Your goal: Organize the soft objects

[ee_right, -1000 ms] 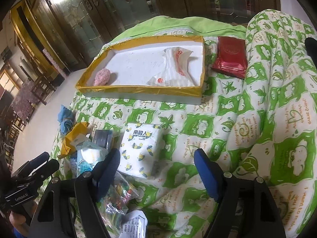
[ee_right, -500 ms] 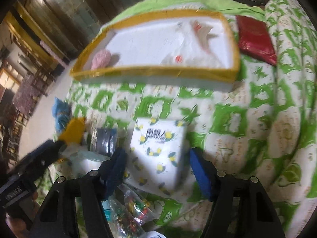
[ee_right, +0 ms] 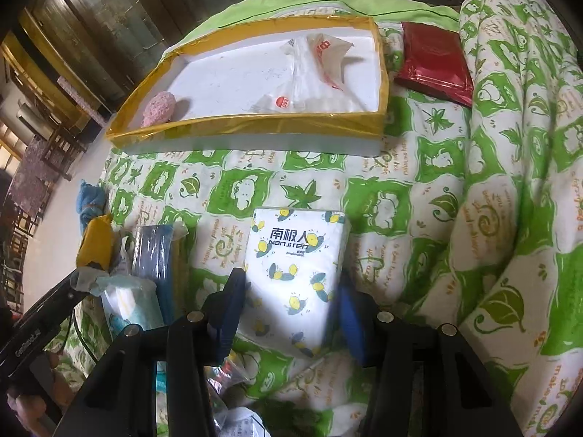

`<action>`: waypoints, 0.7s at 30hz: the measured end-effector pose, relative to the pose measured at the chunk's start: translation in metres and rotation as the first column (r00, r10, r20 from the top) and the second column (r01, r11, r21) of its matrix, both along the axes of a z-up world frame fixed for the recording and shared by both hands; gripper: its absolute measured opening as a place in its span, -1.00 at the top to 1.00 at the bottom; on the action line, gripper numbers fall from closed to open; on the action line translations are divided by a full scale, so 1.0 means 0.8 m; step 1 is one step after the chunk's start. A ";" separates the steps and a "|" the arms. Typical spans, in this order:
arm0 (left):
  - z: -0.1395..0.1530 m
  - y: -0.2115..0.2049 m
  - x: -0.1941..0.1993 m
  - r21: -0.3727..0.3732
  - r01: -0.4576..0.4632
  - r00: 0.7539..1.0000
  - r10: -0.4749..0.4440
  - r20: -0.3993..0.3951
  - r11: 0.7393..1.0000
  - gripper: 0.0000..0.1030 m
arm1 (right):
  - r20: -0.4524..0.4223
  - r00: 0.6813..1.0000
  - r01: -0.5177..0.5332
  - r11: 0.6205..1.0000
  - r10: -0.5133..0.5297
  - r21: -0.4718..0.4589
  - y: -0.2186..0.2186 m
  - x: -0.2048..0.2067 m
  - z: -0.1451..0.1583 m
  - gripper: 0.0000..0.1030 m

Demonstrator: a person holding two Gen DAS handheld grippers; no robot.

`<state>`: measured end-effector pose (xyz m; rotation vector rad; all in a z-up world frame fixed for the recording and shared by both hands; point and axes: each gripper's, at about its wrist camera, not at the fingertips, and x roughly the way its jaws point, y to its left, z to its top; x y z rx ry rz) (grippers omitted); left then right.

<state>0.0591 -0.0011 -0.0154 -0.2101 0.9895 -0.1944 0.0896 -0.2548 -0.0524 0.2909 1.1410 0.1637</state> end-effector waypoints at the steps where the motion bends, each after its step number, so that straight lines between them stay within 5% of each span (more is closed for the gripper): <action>1: 0.002 0.001 -0.003 0.004 0.003 1.000 -0.003 0.005 1.000 -0.23 | 0.006 1.000 -0.003 1.000 0.003 -0.002 0.000 -0.001 0.001 -0.03; 5: 0.011 0.003 -0.011 -0.018 0.016 0.999 -0.016 0.032 1.000 -0.18 | 0.024 1.000 -0.001 1.000 0.001 0.007 -0.003 -0.007 0.005 -0.02; 7: 0.016 0.003 -0.014 -0.027 0.027 0.998 -0.025 0.053 0.999 0.05 | 0.048 0.999 0.001 1.000 -0.001 0.010 -0.005 -0.008 0.011 -0.01; 13: 0.006 -0.003 -0.008 -0.005 0.044 0.999 -0.044 0.014 0.999 0.05 | 0.084 0.996 -0.019 1.000 0.020 -0.013 -0.005 -0.015 0.021 0.00; 21: -0.016 0.016 0.002 -0.052 -0.021 0.998 0.018 -0.056 0.998 -0.31 | 0.054 0.998 -0.024 1.000 0.025 -0.018 -0.003 -0.014 0.014 0.00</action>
